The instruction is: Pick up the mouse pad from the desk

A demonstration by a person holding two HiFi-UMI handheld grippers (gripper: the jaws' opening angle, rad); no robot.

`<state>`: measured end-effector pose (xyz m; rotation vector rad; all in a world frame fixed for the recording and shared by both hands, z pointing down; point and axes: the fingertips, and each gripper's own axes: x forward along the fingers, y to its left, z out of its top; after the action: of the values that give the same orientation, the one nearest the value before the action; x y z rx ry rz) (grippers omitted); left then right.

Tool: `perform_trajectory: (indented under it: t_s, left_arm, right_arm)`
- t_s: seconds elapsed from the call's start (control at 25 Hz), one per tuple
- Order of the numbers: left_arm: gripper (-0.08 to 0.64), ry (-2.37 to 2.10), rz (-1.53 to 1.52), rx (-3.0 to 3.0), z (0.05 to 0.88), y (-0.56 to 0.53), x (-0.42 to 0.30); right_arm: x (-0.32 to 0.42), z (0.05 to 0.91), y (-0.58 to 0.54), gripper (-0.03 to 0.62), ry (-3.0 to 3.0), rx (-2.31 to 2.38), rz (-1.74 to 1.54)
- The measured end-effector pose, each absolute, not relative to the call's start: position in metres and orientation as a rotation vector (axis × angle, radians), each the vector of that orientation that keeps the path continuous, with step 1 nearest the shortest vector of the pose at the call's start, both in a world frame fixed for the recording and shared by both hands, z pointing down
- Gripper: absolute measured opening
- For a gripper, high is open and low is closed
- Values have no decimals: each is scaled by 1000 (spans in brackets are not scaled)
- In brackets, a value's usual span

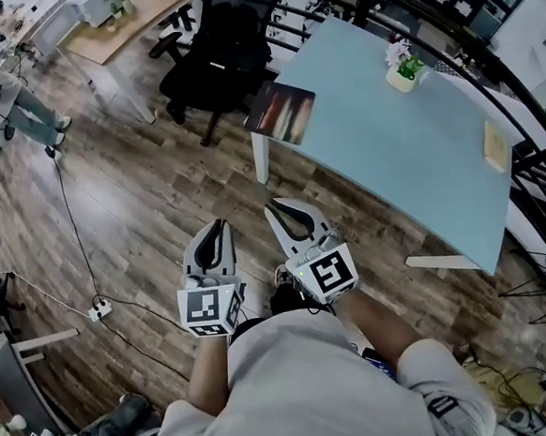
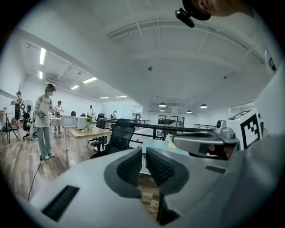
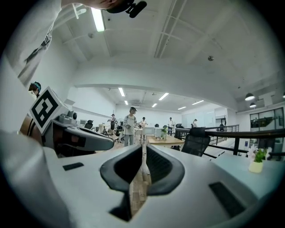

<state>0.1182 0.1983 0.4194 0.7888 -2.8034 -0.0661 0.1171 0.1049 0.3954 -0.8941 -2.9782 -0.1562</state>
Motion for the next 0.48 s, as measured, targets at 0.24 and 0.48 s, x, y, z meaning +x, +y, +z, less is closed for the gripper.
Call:
perform_trajectory:
  t_s: [0.24,0.48]
  left_arm:
    - [41,-2756,-69,771,434,192,93]
    - [41,-2713,-73,799,449,202,60]
  right_arm:
    - [81,412,98,34,-2939,-897,-171]
    - [48,431,104,32,-2911,-834,-166]
